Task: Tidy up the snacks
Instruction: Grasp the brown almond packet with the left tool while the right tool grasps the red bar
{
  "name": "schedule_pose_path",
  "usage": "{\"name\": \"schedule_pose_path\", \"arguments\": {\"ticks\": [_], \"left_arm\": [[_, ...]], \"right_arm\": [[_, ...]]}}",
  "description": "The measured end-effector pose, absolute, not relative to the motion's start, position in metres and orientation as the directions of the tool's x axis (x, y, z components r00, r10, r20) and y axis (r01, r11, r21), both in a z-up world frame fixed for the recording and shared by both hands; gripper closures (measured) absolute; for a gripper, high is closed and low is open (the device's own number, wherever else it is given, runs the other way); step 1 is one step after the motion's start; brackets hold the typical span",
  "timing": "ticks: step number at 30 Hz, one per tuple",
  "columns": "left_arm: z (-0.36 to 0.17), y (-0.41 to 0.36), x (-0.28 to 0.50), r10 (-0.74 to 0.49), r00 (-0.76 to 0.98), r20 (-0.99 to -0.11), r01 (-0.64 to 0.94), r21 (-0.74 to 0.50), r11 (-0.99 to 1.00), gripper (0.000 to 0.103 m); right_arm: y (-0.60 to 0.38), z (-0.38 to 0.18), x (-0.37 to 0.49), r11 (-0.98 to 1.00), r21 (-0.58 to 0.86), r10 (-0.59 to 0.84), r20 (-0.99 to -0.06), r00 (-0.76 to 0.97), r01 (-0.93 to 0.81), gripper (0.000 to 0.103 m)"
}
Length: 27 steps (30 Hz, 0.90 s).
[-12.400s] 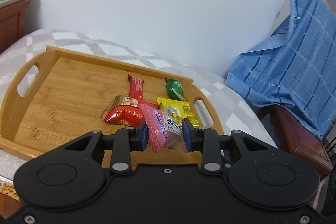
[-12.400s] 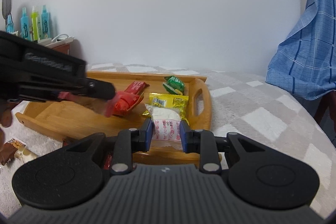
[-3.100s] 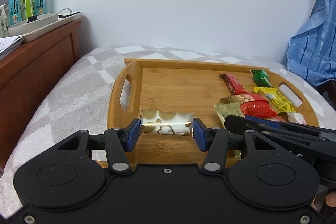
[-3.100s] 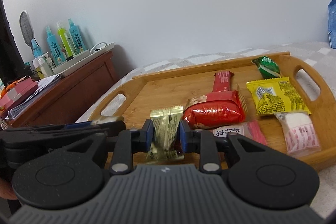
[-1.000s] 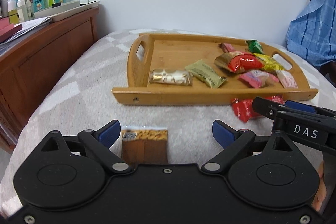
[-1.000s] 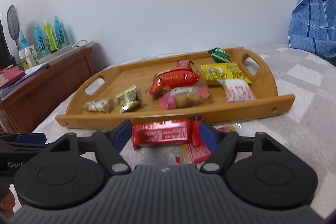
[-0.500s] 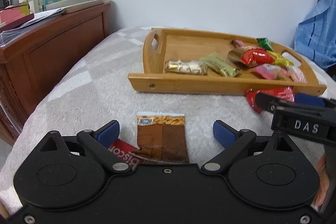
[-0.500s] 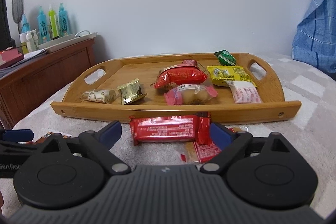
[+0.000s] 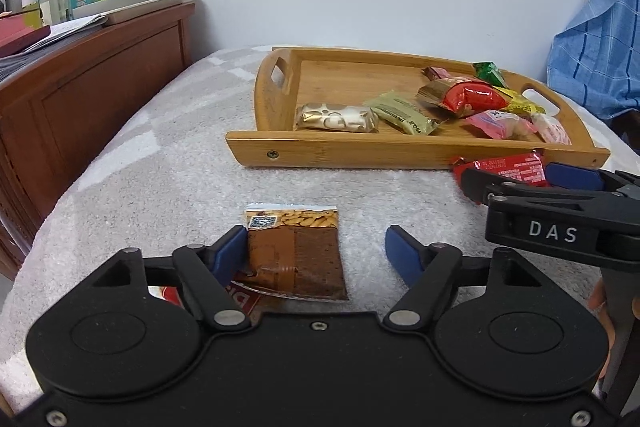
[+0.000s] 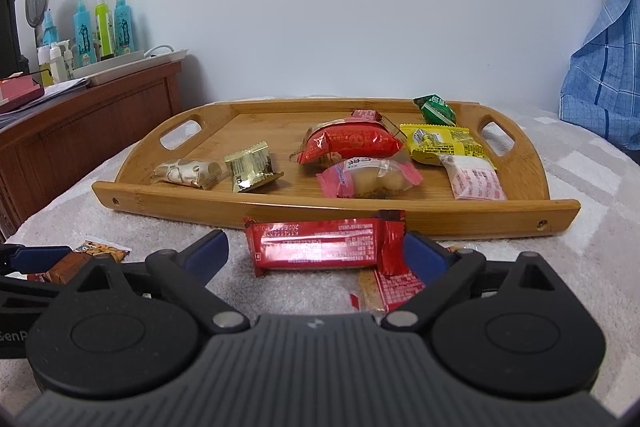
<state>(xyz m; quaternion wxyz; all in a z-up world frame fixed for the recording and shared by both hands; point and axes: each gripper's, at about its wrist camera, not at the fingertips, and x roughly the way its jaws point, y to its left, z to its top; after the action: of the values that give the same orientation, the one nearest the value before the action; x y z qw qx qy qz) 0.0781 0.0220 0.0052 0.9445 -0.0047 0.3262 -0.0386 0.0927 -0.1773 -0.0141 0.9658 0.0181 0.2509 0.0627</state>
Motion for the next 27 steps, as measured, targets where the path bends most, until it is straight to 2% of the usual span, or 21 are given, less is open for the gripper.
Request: {"name": "schedule_pose_path", "arguments": {"ticks": [3, 5, 6, 8, 11, 27], "left_arm": [[0.007, 0.022, 0.078, -0.073, 0.781, -0.620, 0.069, -0.031, 0.997, 0.034], [0.008, 0.021, 0.077, -0.068, 0.784, -0.617, 0.073, -0.018, 0.997, 0.043], [0.008, 0.020, 0.077, -0.065, 0.785, -0.617, 0.074, -0.010, 0.997, 0.045], [0.009, 0.018, 0.076, -0.060, 0.785, -0.617, 0.075, -0.002, 0.997, 0.052], [0.011, 0.016, 0.076, -0.057, 0.784, -0.619, 0.072, -0.001, 0.997, 0.058], [0.038, 0.010, 0.077, -0.061, 0.819, -0.570, 0.072, -0.004, 0.997, 0.060]], "right_arm": [[-0.176, -0.014, 0.093, 0.993, 0.054, 0.120, -0.484, 0.867, -0.107, 0.008], [-0.175, -0.014, 0.092, 0.994, 0.047, 0.111, -0.482, 0.869, -0.102, 0.018], [-0.175, -0.013, 0.092, 0.994, 0.044, 0.108, -0.481, 0.870, -0.100, 0.020], [-0.175, -0.012, 0.091, 0.994, 0.042, 0.109, -0.479, 0.871, -0.102, 0.030], [-0.173, -0.012, 0.090, 0.993, 0.040, 0.116, -0.476, 0.872, -0.110, 0.035], [-0.179, 0.005, 0.079, 0.988, 0.085, 0.152, -0.424, 0.893, -0.128, 0.036]]}}
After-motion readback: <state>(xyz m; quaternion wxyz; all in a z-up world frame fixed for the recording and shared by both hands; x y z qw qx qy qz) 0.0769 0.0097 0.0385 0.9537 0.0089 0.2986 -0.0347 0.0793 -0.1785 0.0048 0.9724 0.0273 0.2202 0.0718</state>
